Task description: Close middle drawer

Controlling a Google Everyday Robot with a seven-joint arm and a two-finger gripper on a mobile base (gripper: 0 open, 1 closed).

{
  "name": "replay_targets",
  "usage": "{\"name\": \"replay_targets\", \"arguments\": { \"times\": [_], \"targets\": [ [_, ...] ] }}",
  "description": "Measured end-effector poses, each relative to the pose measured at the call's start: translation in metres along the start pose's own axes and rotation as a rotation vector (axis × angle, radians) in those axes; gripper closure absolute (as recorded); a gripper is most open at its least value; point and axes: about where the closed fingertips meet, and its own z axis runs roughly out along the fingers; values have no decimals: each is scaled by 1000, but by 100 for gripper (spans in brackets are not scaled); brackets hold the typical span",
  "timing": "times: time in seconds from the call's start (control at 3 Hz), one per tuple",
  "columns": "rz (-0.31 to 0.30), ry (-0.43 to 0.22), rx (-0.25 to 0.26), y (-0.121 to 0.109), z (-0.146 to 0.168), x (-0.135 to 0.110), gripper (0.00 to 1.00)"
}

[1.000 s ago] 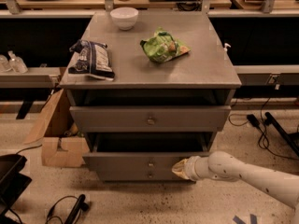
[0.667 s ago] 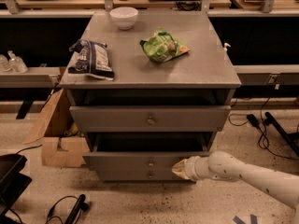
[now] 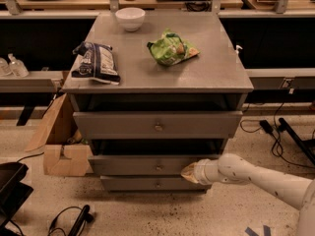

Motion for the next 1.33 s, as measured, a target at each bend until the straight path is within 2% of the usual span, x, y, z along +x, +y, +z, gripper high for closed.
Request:
{"name": "replay_targets", "arguments": {
  "times": [1.0, 1.33],
  "targets": [
    [-1, -2, -11, 5, 5, -2, 12],
    [-1, -3, -14, 7, 6, -2, 0]
  ]
}}
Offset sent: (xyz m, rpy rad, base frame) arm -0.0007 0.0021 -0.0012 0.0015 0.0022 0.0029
